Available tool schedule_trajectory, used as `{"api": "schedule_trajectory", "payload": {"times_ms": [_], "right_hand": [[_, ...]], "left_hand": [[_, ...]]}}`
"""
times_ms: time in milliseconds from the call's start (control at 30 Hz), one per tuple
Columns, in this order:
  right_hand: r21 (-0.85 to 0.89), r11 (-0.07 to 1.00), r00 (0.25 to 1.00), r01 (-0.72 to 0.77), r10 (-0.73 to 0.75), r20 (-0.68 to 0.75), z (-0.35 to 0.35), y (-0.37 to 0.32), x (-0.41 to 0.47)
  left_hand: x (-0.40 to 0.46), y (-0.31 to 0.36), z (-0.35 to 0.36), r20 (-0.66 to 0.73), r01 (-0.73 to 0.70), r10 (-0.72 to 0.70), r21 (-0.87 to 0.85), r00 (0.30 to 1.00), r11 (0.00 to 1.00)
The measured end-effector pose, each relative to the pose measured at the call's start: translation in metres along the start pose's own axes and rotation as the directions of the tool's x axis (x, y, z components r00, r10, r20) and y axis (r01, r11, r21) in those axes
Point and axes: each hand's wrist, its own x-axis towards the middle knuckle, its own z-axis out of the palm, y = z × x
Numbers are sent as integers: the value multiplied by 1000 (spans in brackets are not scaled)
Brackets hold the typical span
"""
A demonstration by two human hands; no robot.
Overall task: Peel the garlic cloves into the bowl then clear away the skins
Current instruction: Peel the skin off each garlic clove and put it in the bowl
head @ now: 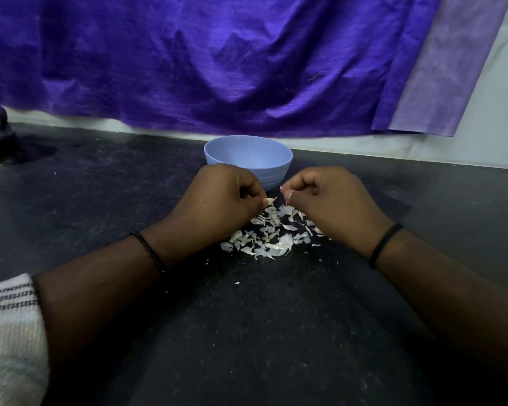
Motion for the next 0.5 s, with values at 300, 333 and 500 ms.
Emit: {"api": "schedule_trajectory", "payload": {"times_ms": [300,333,500], "right_hand": [[-51,993,995,102,-102,14,4,-9,-6],[-74,991,994,114,-113,11,4,-10,-7],[-269,956,993,120,-116,29,5,-17,-9]], "left_hand": [[-1,2,-1,-26,-52,55,88,998,995],[-1,3,-1,-17,-61,63,91,998,994],[-1,7,0,29,-150,148,188,989,971]]}}
